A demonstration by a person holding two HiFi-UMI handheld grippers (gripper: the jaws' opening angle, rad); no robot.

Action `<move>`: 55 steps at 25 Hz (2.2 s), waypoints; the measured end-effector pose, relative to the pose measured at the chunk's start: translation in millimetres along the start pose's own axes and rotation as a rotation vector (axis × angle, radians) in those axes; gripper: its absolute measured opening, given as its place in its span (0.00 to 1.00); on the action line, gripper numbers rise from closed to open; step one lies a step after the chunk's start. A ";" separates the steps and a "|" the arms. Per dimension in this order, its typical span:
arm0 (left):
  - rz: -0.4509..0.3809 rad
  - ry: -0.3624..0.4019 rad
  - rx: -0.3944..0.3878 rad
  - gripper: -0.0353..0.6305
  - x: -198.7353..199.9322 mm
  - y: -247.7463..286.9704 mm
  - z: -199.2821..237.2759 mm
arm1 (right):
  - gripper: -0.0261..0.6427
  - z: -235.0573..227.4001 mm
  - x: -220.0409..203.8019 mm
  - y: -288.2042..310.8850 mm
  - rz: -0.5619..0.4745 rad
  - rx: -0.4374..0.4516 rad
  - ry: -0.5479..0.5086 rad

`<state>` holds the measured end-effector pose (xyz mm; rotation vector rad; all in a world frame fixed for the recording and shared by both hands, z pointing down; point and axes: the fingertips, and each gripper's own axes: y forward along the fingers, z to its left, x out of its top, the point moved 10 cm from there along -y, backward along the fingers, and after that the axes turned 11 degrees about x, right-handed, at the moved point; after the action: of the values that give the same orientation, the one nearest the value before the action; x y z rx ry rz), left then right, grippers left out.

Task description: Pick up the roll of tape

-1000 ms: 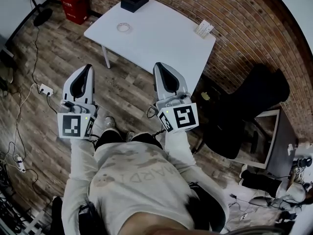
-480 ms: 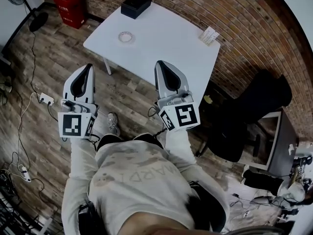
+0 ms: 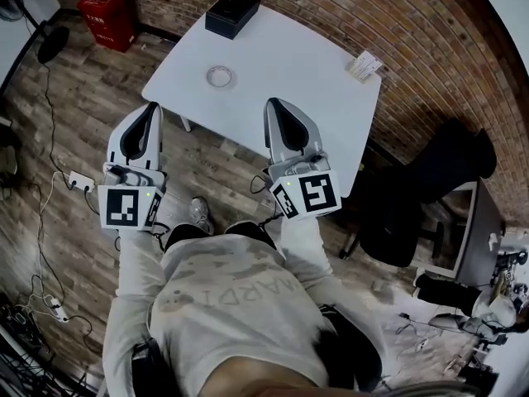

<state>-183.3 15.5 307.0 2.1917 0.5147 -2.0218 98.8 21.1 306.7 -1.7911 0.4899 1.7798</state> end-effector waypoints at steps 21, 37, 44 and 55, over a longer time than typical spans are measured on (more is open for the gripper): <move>0.000 -0.018 -0.200 0.06 -41.7 100.6 86.1 | 0.06 2.0 -19.2 90.4 0.029 -0.175 -0.002; 0.109 0.043 -0.303 0.06 -84.1 187.9 63.4 | 0.06 -69.3 -39.0 121.3 0.072 -0.184 0.019; 0.209 0.106 -0.415 0.06 -123.8 228.8 43.0 | 0.06 -103.4 -59.0 139.8 0.095 -0.180 0.059; 0.470 0.263 -0.686 0.20 -209.6 265.7 -3.4 | 0.06 -146.9 -94.8 154.4 0.152 -0.181 0.129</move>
<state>-105.3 -267.4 475.6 1.9020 0.5463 -1.1091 113.9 -201.6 374.3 -2.0516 0.5443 1.8697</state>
